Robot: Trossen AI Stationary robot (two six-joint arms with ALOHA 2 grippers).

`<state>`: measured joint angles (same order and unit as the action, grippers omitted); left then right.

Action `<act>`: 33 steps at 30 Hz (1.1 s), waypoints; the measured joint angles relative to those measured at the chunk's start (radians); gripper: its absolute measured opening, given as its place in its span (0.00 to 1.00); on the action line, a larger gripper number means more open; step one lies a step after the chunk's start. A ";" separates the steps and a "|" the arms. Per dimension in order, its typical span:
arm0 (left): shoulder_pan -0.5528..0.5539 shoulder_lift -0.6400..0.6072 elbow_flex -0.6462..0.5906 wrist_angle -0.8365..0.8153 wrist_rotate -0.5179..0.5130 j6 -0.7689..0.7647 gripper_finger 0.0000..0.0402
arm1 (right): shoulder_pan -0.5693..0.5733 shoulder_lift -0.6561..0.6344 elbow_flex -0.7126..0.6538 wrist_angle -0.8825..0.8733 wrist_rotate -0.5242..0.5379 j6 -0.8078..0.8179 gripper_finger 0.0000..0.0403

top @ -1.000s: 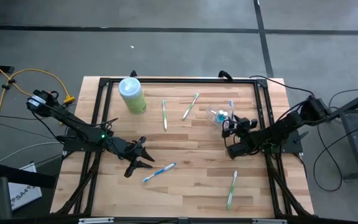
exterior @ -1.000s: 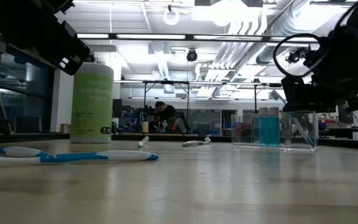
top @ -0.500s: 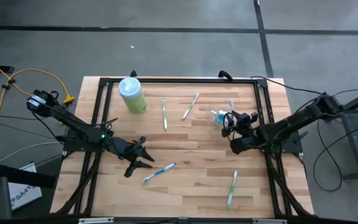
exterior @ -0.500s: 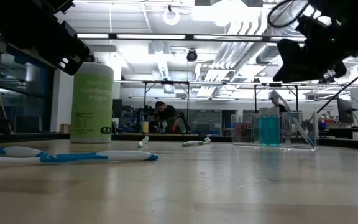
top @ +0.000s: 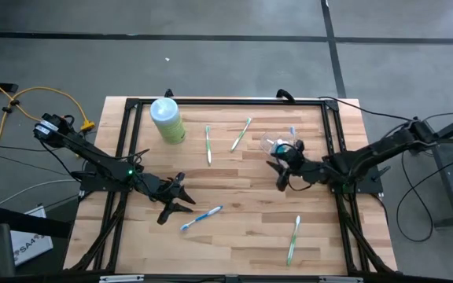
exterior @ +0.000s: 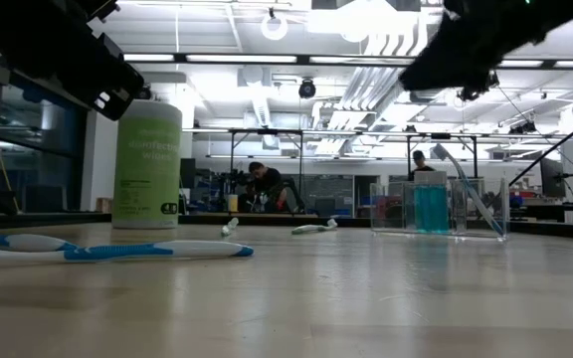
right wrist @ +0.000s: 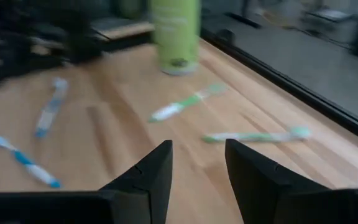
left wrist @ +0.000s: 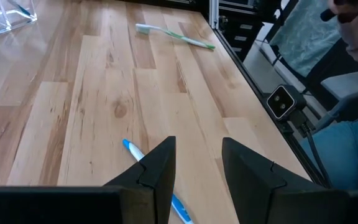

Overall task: Pick & Place toothbrushing station
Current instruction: Put the right blue toothbrush into the right of the transparent organizer

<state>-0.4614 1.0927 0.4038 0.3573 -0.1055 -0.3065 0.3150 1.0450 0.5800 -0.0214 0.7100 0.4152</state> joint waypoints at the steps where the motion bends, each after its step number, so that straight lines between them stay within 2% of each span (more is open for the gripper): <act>1: 0.000 0.000 0.000 0.000 0.000 0.000 0.32 | -0.002 0.004 0.000 0.028 -0.021 -0.028 0.35; 5: 0.000 0.000 0.000 0.001 0.000 0.000 0.32 | -0.003 0.024 0.000 0.101 -0.085 -0.103 0.35; 13: 0.000 0.000 0.000 0.002 0.000 0.020 0.32 | -0.003 0.124 0.000 0.201 -0.220 -0.132 0.35; 20: -0.007 0.000 0.000 0.001 0.035 -0.025 0.32 | -0.003 0.159 -0.001 0.205 -0.217 -0.147 0.35; 23: -0.023 0.002 0.000 -0.010 0.008 -0.093 0.32 | -0.003 0.159 -0.001 0.206 -0.215 -0.150 0.35; 30: -0.096 0.058 0.000 -0.061 -0.171 -0.282 0.32 | -0.003 0.159 -0.001 0.198 -0.215 -0.151 0.35; 33: -0.125 0.098 0.000 -0.059 -0.199 -0.350 0.32 | -0.003 0.159 -0.001 0.198 -0.215 -0.152 0.35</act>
<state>-0.5864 1.1903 0.4034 0.2984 -0.3043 -0.6567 0.3115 1.2041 0.5793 0.1768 0.4950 0.2628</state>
